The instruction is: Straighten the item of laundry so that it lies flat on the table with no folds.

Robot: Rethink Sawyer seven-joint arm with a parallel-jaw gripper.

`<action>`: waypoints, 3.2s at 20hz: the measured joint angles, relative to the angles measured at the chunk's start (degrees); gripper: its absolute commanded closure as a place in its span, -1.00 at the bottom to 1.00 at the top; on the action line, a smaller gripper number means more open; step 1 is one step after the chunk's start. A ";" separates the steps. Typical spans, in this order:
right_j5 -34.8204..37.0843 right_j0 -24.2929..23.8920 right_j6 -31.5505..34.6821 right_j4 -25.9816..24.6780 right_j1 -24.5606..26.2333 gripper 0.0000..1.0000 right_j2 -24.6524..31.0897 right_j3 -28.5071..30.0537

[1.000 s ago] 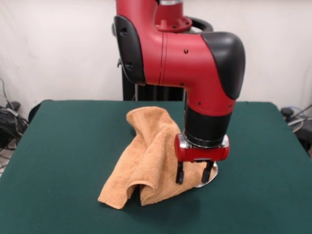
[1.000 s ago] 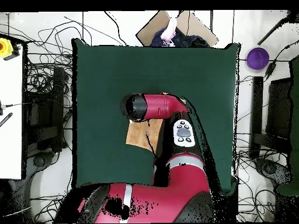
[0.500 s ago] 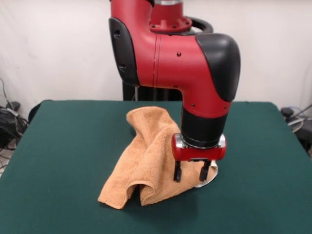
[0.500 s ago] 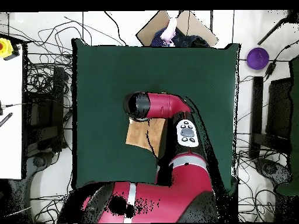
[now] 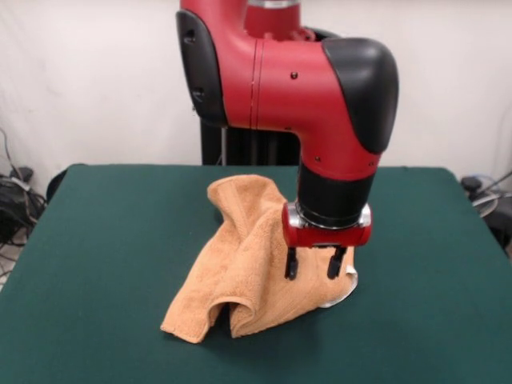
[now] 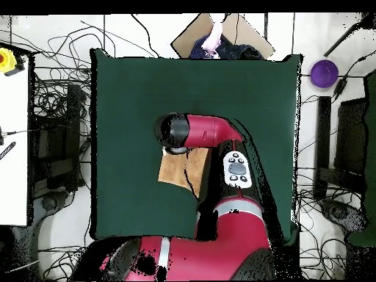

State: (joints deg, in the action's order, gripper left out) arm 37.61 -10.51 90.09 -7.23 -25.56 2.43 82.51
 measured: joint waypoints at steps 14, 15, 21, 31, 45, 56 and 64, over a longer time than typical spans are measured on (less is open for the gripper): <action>0.07 -0.37 0.00 -0.01 -1.12 -1.00 -0.01 -0.01; 0.07 -0.42 0.00 -0.01 -1.09 -1.00 -0.01 -0.01; 0.07 -0.70 0.00 -0.01 -0.54 -1.00 -0.02 -0.30; 1.17 -0.69 0.00 -0.01 2.67 -1.00 -0.38 -2.90; 1.17 -0.27 0.00 0.01 6.22 -1.00 -3.08 -4.51; 2.36 0.33 0.00 0.00 8.88 -1.00 -3.65 -7.61; 2.95 0.67 0.00 0.01 9.39 1.00 -3.65 -8.47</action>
State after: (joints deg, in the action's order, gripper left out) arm 40.56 -9.84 90.09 -7.22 -16.17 -1.22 74.04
